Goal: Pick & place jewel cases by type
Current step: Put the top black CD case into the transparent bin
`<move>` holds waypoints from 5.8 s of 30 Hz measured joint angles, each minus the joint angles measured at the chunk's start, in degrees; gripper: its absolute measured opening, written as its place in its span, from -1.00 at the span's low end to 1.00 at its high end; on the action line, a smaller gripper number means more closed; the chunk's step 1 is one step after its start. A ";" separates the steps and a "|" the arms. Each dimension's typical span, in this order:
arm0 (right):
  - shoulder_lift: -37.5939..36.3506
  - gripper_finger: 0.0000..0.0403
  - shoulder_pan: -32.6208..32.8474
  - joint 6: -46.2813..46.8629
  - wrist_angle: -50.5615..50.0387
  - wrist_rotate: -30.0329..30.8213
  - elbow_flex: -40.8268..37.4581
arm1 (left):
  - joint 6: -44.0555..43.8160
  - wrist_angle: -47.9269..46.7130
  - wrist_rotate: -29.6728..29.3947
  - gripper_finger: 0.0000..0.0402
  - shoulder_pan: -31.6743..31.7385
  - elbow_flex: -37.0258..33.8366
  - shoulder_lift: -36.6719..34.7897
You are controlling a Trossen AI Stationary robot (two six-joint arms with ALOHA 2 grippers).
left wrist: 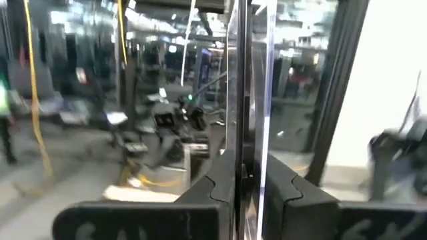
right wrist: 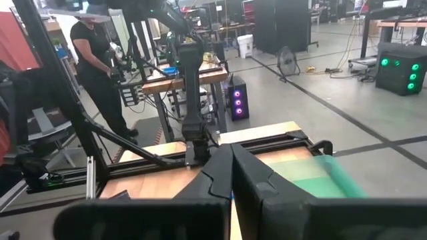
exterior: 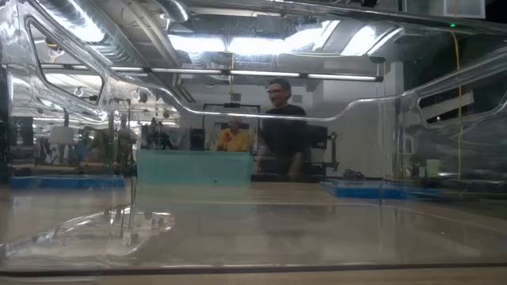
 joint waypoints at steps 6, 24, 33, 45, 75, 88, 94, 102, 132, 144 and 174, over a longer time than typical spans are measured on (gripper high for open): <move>-0.02 -0.96 0.00 -1.89 -0.04 -1.38 0.00 | -16.95 -0.05 -1.97 -0.89 -0.92 0.00 1.93; -0.03 -0.96 6.79 -19.71 -7.56 -3.59 0.00 | -65.61 -0.55 -14.74 -0.89 -1.65 0.00 7.35; -0.02 -0.96 9.22 -24.33 -11.50 -3.42 0.00 | -74.91 -0.72 -12.92 -0.89 -1.97 0.00 9.60; -0.02 -0.96 9.22 -24.20 -11.51 -3.43 0.00 | -60.26 -1.37 -13.70 -0.89 -0.60 0.00 9.54; 0.70 -0.91 10.11 -22.52 -10.84 -3.59 0.00 | -67.61 -21.64 -13.91 -0.89 -10.96 -0.02 21.98; 15.25 -0.48 15.89 -13.15 -7.37 -6.74 9.83 | -60.41 -27.62 -12.92 -0.89 -12.95 -0.02 22.29; 27.48 -0.09 15.89 -14.96 -25.21 -16.08 28.09 | -53.30 -27.40 -8.14 -0.89 -10.98 -0.04 22.65; 42.24 -0.08 16.70 -20.07 -42.28 -18.25 44.50 | -48.56 -27.08 -7.66 -0.89 -9.73 -0.04 22.67; 49.52 -0.83 16.72 -16.64 -43.18 -22.47 47.84 | -46.44 -31.79 0.93 -0.60 -9.72 -0.04 20.34; 49.32 -0.86 18.37 -15.00 -55.31 -23.95 53.36 | -55.67 -50.32 -2.57 -0.47 -11.74 -0.04 6.97; 70.99 -0.85 29.69 -8.84 -51.36 -23.41 53.59 | -43.01 -50.29 -12.44 -0.49 -11.69 -0.04 2.13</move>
